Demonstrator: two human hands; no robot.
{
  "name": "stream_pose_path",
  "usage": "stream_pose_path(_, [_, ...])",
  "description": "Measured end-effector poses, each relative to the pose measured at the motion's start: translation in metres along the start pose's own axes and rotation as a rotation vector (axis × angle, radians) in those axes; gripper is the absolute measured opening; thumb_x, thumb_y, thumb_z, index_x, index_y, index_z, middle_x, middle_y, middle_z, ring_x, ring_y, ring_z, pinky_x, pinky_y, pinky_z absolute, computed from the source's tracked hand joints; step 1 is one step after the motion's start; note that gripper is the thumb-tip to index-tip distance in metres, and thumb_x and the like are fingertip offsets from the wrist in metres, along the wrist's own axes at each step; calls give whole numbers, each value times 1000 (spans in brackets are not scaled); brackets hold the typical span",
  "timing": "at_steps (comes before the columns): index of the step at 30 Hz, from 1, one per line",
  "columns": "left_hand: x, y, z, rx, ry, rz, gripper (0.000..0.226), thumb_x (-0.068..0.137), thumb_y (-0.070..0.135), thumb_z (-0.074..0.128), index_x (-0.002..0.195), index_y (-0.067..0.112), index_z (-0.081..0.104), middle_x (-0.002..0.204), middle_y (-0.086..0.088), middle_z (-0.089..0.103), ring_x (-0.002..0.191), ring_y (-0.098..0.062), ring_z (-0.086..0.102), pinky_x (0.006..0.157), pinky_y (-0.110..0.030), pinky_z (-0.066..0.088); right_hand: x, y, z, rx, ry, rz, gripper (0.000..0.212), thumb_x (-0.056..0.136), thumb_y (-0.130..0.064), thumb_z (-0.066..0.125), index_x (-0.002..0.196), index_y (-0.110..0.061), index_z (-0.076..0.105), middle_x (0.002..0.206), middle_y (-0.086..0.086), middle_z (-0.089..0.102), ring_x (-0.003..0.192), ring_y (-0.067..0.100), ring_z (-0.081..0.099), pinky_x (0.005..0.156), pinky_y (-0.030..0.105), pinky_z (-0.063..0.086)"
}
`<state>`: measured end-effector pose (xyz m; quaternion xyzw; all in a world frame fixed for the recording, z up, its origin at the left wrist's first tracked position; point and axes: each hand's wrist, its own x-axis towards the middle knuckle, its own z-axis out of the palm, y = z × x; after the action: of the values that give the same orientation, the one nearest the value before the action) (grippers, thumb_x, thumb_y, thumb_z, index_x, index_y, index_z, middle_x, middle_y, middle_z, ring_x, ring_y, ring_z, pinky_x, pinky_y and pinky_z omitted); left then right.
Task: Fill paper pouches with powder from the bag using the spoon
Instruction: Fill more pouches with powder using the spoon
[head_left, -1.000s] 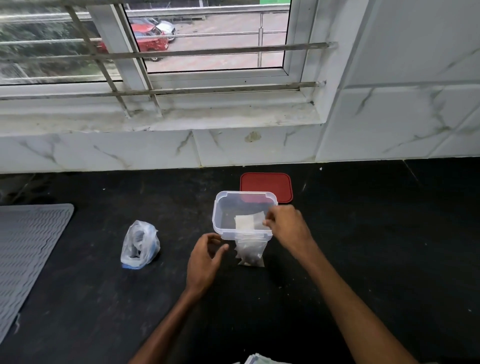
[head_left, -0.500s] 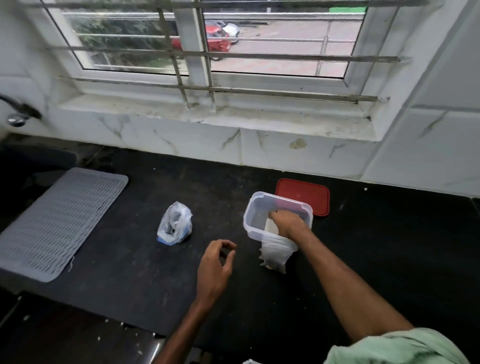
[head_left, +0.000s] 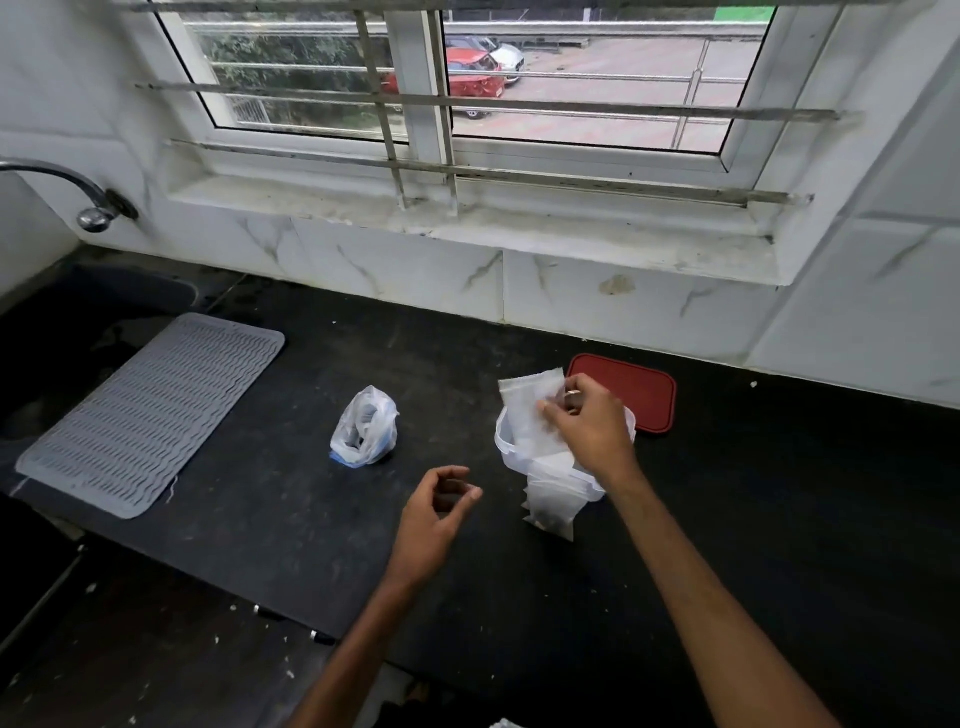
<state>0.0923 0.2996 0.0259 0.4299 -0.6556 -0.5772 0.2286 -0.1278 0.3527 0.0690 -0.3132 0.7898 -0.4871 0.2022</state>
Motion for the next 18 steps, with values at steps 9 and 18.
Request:
stream_pose_path(9, [-1, 24, -8, -92, -23, 52, 11, 92, 18, 66, 97, 11, 72, 86, -8, 74, 72, -13, 66, 56, -22, 49, -64, 1, 62, 483, -98, 367, 23, 87, -21, 75, 105, -21, 60, 103, 0, 73, 94, 14, 71, 87, 42, 59])
stream_pose_path(18, [27, 2, -56, 140, -109, 51, 4, 91, 20, 67, 93, 19, 70, 86, 1, 72, 76, -10, 67, 60, -20, 50, -58, -16, 62, 349, -164, 286, 10, 96, -23, 62, 101, -20, 70, 98, -3, 72, 92, 11, 69, 61, 14, 53])
